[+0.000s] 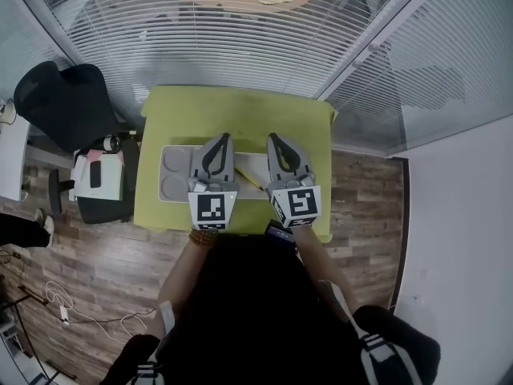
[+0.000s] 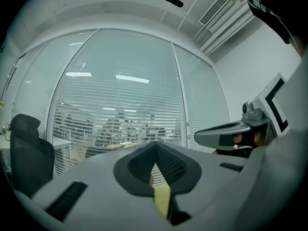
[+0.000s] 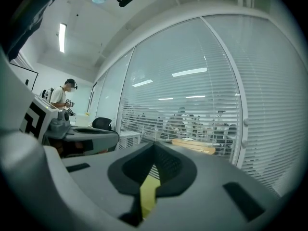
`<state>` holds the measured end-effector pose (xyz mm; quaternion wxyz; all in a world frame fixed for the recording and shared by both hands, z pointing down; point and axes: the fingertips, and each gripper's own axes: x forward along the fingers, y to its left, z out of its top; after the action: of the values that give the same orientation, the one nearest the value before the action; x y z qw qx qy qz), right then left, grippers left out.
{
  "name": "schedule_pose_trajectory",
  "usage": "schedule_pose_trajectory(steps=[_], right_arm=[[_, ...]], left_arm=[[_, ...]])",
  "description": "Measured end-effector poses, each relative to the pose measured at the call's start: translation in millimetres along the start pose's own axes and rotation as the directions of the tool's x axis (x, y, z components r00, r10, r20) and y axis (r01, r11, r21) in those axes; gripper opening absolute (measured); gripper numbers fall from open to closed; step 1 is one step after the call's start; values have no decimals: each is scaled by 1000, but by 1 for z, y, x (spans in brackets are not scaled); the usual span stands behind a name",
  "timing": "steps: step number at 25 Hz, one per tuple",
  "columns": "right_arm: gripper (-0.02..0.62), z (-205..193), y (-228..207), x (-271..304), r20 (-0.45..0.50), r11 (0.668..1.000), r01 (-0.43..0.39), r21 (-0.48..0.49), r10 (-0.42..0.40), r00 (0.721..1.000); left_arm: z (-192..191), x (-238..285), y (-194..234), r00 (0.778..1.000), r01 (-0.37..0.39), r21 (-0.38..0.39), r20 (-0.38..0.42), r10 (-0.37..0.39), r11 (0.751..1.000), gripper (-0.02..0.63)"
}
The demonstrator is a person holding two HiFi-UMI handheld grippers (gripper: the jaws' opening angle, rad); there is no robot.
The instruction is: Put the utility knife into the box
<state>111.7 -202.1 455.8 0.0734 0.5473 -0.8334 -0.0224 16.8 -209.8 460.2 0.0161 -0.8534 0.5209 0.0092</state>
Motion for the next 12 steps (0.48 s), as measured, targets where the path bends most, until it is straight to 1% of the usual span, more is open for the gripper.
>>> schedule_pose_trajectory(steps=[9, 12], right_arm=[[-2, -4, -4, -1, -9, 1000, 3, 4, -3, 1000], [-2, -5, -6, -2, -14, 1000, 6, 18, -6, 1000]], left_arm=[[-3, -2, 4, 1000, -10, -6, -5, 9, 1000, 11], [-4, -3, 6, 1000, -10, -11, -12, 10, 1000, 11]])
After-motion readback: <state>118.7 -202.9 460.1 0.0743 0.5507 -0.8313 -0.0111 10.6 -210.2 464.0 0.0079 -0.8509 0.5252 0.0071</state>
